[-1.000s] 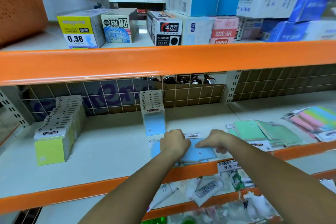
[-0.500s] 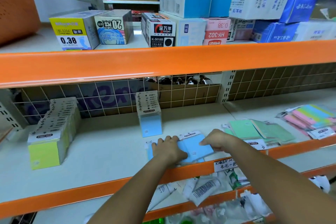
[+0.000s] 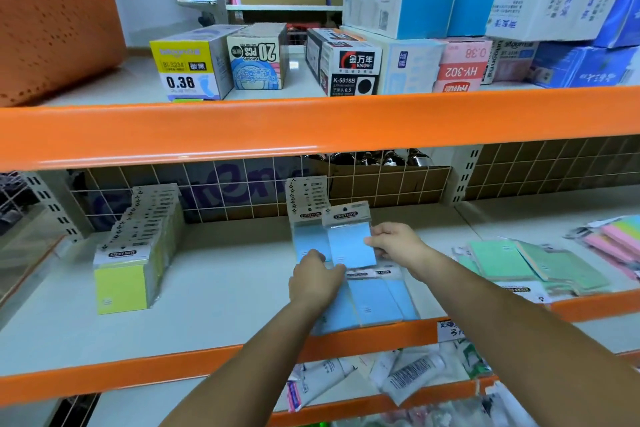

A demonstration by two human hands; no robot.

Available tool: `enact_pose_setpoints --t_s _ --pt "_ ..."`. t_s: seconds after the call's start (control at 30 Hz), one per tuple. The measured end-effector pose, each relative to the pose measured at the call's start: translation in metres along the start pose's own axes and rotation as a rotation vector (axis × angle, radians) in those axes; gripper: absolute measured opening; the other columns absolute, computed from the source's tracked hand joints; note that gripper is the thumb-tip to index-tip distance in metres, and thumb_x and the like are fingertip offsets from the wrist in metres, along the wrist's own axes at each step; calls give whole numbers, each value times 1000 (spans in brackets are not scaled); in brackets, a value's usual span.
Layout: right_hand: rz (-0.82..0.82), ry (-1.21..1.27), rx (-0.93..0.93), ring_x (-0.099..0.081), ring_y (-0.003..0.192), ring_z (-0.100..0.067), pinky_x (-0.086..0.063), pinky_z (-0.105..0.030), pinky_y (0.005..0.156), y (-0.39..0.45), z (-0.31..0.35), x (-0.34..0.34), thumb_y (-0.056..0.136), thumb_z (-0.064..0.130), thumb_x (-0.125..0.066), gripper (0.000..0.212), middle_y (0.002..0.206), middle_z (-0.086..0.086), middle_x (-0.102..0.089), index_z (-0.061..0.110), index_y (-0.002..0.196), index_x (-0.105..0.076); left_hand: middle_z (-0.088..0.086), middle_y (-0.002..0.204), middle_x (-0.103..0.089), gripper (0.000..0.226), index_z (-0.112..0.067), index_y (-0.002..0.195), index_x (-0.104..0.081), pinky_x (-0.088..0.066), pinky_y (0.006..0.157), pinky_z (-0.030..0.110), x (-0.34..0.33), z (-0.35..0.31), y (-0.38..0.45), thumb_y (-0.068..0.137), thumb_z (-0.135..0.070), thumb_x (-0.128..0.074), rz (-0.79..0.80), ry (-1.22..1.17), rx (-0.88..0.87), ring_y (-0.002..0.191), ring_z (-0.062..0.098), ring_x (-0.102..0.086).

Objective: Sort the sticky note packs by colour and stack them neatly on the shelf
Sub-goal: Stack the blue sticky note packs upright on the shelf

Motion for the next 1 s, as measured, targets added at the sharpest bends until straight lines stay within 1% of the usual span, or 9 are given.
enact_pose_setpoints --t_s 0.07,0.17,0.2,0.3,0.4,0.53,0.7,0.87,1.0 --pt "7 -16 -1 -66 94 -27 -53 -40 93 7 -1 -16 89 10 -64 6 103 -16 -70 12 94 -66 5 121 -61 39 -14 124 -54 -46 93 35 12 5 7 89 -30 -54 -34 -67 12 110 26 -57" --pt "-10 -20 -2 -65 91 -23 -54 -24 70 13 -2 -36 90 11 -63 9 97 -7 -68 12 99 -63 7 122 -61 37 -10 128 -54 -47 93 33 22 11 17 92 -17 -51 -42 -171 12 109 26 -57" --pt "-26 -23 4 -65 90 -21 -52 -23 69 15 -2 -40 91 11 -63 11 94 -5 -67 13 102 -62 8 122 -61 37 -9 128 -54 -47 91 31 26 12 20 92 -15 -50 -49 -189 9 107 25 -58" --pt "-73 -93 33 -67 91 -23 -53 -32 75 24 0 -49 90 15 -64 15 91 -1 -66 16 104 -60 8 118 -61 35 -9 126 -52 -45 79 27 31 16 27 92 -10 -49 -68 -213 -15 93 20 -56" --pt "-105 -174 47 -67 90 -25 -54 -41 86 33 2 -55 88 18 -66 12 93 -2 -67 19 98 -60 10 115 -60 31 -10 121 -51 -46 75 29 30 20 31 90 -8 -52 -86 -225 -13 90 21 -56" --pt "-166 -252 55 -62 88 -26 -48 -33 75 37 3 -62 86 18 -66 13 89 -5 -64 19 87 -53 12 109 -60 20 -16 104 -46 -47 71 32 31 28 39 87 -7 -52 -136 -199 -6 87 25 -58" --pt "-177 -322 74 -62 88 -25 -50 -33 75 42 2 -69 82 13 -68 19 90 -6 -65 15 98 -58 9 113 -53 25 -17 109 -47 -49 75 35 30 36 46 87 -9 -55 -158 -122 -12 89 28 -58" --pt "-154 -391 -2 -62 86 -27 -56 -43 77 45 -13 -75 78 17 -72 29 90 -5 -60 17 95 -47 9 117 -51 33 -11 116 -45 -48 79 36 28 53 51 88 -17 -62 -152 -139 49 93 27 -56" --pt "-118 -447 -15 -59 90 -24 -50 -35 75 48 -13 -73 81 22 -72 31 94 -4 -58 16 98 -47 9 122 -48 32 -9 119 -51 -48 87 32 24 56 57 90 -18 -60 -100 -130 39 90 20 -53"
Point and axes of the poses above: each hand's wrist, its own y-axis towards the middle knuckle, its own x-axis out of the back of the hand, z = x × y, the point moved 8 cm from there along y, towards the middle knuckle
